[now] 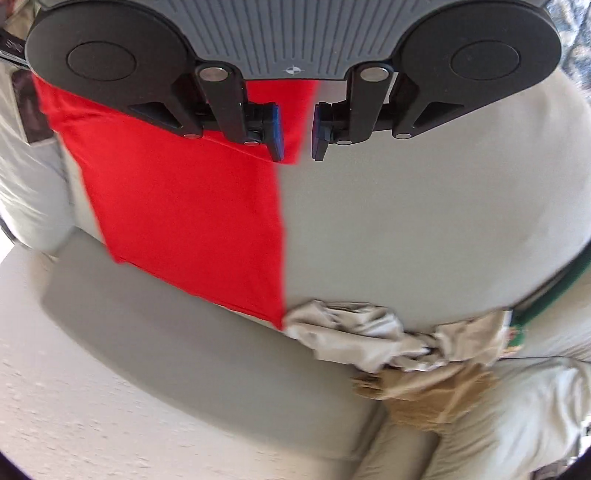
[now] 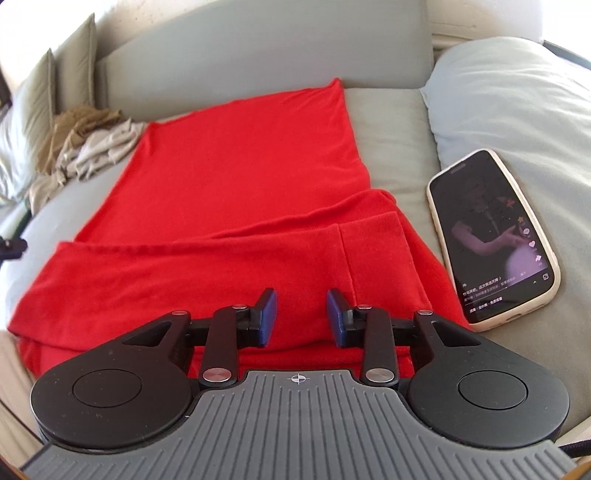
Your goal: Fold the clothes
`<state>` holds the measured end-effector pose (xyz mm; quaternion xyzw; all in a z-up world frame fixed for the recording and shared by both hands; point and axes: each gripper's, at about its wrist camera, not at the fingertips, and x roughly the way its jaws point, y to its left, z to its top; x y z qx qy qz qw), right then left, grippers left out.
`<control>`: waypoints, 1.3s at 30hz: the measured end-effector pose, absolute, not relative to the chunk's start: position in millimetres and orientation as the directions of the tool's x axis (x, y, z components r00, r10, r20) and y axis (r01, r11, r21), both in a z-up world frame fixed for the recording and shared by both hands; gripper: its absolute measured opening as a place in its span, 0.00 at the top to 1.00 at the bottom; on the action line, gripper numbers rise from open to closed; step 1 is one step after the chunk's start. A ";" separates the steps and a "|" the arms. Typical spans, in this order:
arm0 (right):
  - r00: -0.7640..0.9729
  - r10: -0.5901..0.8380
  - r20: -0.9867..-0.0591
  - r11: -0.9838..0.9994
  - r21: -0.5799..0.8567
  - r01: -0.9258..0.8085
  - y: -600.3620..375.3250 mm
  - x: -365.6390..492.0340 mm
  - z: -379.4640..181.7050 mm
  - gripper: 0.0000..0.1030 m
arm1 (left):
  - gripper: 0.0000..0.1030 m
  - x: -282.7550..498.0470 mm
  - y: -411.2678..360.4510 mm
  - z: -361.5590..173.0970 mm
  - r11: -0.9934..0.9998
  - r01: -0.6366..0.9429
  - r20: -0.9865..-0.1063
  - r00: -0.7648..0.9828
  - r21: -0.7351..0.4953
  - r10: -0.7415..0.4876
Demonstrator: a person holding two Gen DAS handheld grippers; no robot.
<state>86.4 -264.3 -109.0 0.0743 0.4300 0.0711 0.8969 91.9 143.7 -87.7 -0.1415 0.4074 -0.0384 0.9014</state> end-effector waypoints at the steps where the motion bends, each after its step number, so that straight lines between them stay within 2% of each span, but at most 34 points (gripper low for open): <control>1: 0.617 0.186 -0.765 0.980 0.187 -0.065 -263.3 86.9 -110.0 0.65 | 0.80 96.8 137.6 -96.2 0.961 -0.054 -0.753 0.634 -0.272 -0.178; 2: 0.613 0.178 -0.770 0.982 0.174 -0.067 -261.9 87.4 -111.5 0.65 | 0.81 101.7 131.6 -104.7 0.964 -0.062 -0.781 0.601 -0.258 -0.170; 3: 0.613 0.172 -0.771 0.984 0.163 -0.072 -261.6 87.0 -111.6 0.65 | 0.83 104.0 129.1 -109.2 0.974 -0.107 -0.814 0.572 -0.199 -0.104; 5: 0.612 0.164 -0.774 0.986 0.149 -0.075 -263.2 85.1 -109.9 0.65 | 0.86 105.1 129.3 -112.7 0.971 -0.240 -0.860 0.497 -0.014 0.111; 7: 0.618 0.163 -0.769 0.985 0.162 -0.059 -270.1 79.6 -104.2 0.65 | 0.87 96.3 132.2 -105.0 0.932 -0.320 -0.843 0.441 0.172 0.307; 8: 0.624 0.169 -0.763 0.983 0.175 -0.053 -274.0 76.1 -101.0 0.65 | 0.88 87.4 136.2 -98.8 0.924 -0.330 -0.828 0.449 0.195 0.335; 11: 0.647 0.169 -0.744 0.981 0.192 -0.036 -283.1 67.2 -91.9 0.62 | 0.88 59.4 147.9 -79.8 0.944 -0.315 -0.812 0.521 0.102 0.261; 14: 0.662 0.195 -0.723 0.972 0.233 -0.032 -287.2 67.7 -86.6 0.62 | 0.88 42.6 137.9 -74.0 0.975 -0.197 -0.799 0.600 -0.106 0.034; 16: 0.654 0.224 -0.723 0.965 0.257 -0.047 -283.4 72.5 -88.4 0.62 | 0.85 46.4 120.5 -78.9 0.974 -0.101 -0.798 0.594 -0.201 -0.103; 17: 0.646 0.242 -0.724 0.963 0.263 -0.067 -280.2 74.7 -90.7 0.62 | 0.83 48.7 108.9 -86.4 0.980 -0.081 -0.814 0.571 -0.183 -0.105; 19: 0.603 0.246 -0.759 0.967 0.230 -0.105 -271.2 78.4 -101.7 0.64 | 0.81 52.3 93.6 -104.2 0.992 -0.098 -0.852 0.524 -0.083 -0.020; 21: 0.569 0.207 -0.796 0.978 0.164 -0.126 -266.8 76.4 -109.4 0.66 | 0.82 48.0 94.0 -112.6 0.985 -0.172 -0.861 0.503 -0.014 0.076; 23: 0.559 0.174 -0.811 0.983 0.112 -0.143 -268.7 67.5 -106.6 0.65 | 0.87 40.4 96.8 -105.1 0.974 -0.222 -0.861 0.487 0.038 0.145; 26: 0.523 0.131 -0.842 0.990 0.079 -0.121 -280.8 52.2 -98.4 0.60 | 0.87 32.8 101.3 -91.0 0.968 -0.250 -0.861 0.485 0.028 0.150; 29: 0.533 0.166 -0.830 0.986 0.144 -0.082 -300.6 37.3 -88.9 0.60 | 0.86 27.5 91.2 -72.1 0.970 -0.244 -0.833 0.532 0.024 0.155; 30: 0.541 0.175 -0.822 0.984 0.162 -0.073 -304.0 34.7 -86.1 0.60 | 0.84 27.7 84.6 -66.0 0.975 -0.221 -0.822 0.552 0.018 0.141; 33: 0.570 0.206 -0.795 0.976 0.206 -0.065 -305.1 32.1 -78.3 0.60 | 0.79 37.5 57.7 -56.7 0.997 -0.062 -0.813 0.582 -0.047 -0.002; 35: 0.575 0.231 -0.785 0.972 0.218 -0.092 -295.9 36.3 -75.2 0.60 | 0.74 37.3 29.9 -61.1 0.998 0.046 -0.817 0.573 -0.040 -0.059; 39: 0.561 0.280 -0.779 0.960 0.223 -0.169 -267.7 43.8 -77.3 0.60 | 0.73 26.5 -14.0 -88.9 0.977 0.212 -0.849 0.512 -0.019 -0.127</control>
